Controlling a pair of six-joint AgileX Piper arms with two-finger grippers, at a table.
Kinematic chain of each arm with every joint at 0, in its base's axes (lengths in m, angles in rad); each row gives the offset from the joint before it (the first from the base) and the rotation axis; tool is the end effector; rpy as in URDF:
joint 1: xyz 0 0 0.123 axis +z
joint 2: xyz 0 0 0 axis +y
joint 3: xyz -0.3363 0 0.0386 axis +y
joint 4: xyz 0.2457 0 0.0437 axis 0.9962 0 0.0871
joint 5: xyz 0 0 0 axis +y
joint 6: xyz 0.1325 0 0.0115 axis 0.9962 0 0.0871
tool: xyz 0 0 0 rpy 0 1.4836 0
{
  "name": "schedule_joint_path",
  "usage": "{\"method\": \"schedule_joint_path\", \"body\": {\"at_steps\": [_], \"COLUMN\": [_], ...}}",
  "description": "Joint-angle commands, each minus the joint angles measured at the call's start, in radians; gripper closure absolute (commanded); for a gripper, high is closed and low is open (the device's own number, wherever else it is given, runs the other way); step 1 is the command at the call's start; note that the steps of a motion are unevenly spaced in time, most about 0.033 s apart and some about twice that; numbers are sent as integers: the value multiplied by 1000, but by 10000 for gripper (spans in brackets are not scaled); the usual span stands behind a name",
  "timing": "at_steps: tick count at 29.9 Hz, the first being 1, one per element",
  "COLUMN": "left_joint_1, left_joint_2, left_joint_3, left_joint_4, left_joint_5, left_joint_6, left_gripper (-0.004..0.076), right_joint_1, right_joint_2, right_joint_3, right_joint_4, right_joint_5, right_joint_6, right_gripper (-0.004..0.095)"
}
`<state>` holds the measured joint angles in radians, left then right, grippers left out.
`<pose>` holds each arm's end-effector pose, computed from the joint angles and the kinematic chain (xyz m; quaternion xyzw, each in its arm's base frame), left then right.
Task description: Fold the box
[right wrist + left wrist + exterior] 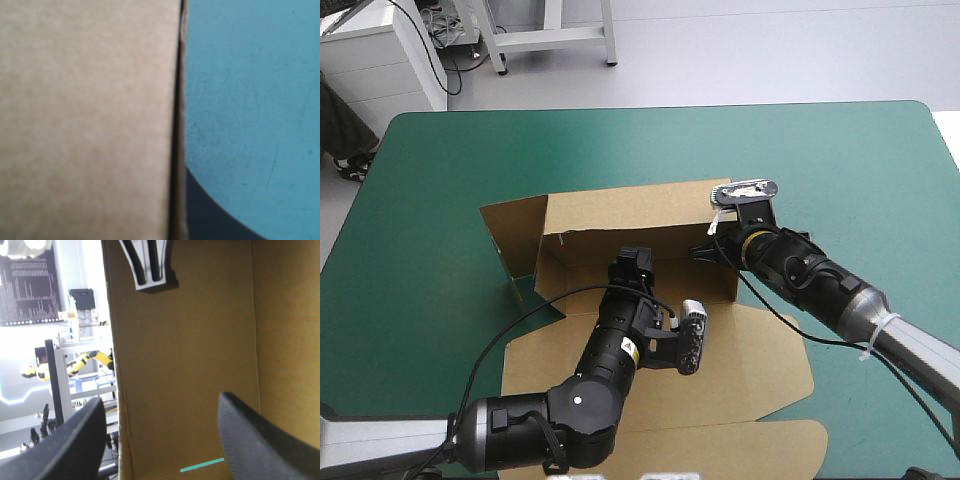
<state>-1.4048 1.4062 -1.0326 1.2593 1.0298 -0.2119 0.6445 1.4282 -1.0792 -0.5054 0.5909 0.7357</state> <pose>0.1539 -0.2616 0.3592 0.6462 0.5303 0.2982 0.4608 0.2822 0.1672 0.3272 -0.1040 0.9122 0.0598 0.3918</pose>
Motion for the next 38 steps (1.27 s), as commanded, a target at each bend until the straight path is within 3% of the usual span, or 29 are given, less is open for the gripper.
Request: {"method": "schedule_joint_path", "body": {"at_steps": [1,6,11,17,22,27,31,38], "left_joint_1": [-34,-5,170,484,708,879,904,902], "left_joint_2": [-64,-126,-183,-186,-186,-197,-240,-438], "left_joint_3": [-23,-63,-187,-324,-344,-340,-313,-41], "left_joint_4": [62,106,43,-186,-387,-616,-697,-760], "left_joint_5": [23,-34,-210,-309,-361,-354,-355,-448], "left_joint_6": [-11,-13,-13,-9,-9,3,3,-6], "left_gripper": [292,363,449,540,728,722,722,729], "right_joint_1": [-13,-13,-26,-128,-273,-384,-412,-412], "right_joint_2": [-49,-80,-98,-98,-83,18,147,379], "right_joint_3": [-31,-36,-114,-233,-298,-413,-525,-702], "right_joint_4": [-36,-40,17,232,443,505,505,545], "right_joint_5": [44,105,229,288,351,469,514,561], "right_joint_6": [-26,-38,-143,-367,-565,-678,-724,-788], "right_gripper": [928,928,928,928,928,928,928,928]}}
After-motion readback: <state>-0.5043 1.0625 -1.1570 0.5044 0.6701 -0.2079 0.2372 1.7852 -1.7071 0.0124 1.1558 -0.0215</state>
